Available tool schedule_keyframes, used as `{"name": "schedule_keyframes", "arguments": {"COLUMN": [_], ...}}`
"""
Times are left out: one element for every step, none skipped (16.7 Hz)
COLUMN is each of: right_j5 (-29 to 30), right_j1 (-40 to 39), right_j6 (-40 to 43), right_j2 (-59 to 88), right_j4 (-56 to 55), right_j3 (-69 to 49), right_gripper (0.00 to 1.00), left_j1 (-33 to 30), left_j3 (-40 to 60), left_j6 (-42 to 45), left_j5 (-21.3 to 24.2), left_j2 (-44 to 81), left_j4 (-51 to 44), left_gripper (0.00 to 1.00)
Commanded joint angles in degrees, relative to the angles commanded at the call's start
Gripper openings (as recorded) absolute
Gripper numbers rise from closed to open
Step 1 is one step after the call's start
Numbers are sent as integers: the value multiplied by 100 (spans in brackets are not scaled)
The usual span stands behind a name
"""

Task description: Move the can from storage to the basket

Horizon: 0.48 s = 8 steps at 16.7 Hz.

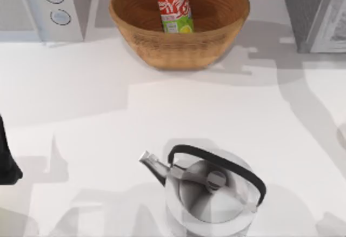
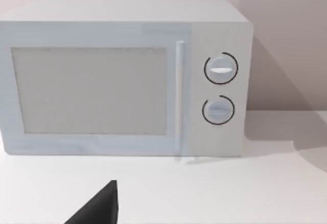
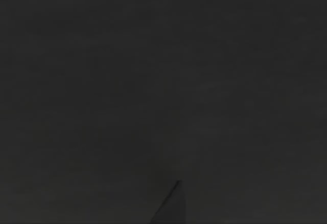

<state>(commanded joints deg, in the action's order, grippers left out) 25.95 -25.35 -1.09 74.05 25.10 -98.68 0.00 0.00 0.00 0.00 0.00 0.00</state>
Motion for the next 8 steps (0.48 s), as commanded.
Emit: {"name": "schedule_keyframes", "arguments": {"right_j5": [107, 99, 66, 8, -71, -157, -238, -305], "right_j1": [133, 146, 189, 250, 323, 404, 487, 557], "right_j6": [71, 69, 66, 62, 59, 59, 59, 60], "right_j2": [-126, -108, -37, 79, 224, 379, 524, 642], "right_j4": [41, 34, 10, -22, -60, -104, -149, -188], "right_j3": [-44, -61, -117, -200, -299, -403, -503, -584], "right_gripper": [100, 100, 100, 100, 100, 100, 100, 100], "left_j1": [0, 0, 0, 0, 0, 0, 0, 0], "left_j3": [0, 0, 0, 0, 0, 0, 0, 0], "left_j6": [0, 0, 0, 0, 0, 0, 0, 0], "left_j5": [0, 0, 0, 0, 0, 0, 0, 0], "left_j2": [0, 0, 0, 0, 0, 0, 0, 0], "left_j4": [0, 0, 0, 0, 0, 0, 0, 0], "left_gripper": [100, 100, 100, 100, 100, 100, 100, 100]}}
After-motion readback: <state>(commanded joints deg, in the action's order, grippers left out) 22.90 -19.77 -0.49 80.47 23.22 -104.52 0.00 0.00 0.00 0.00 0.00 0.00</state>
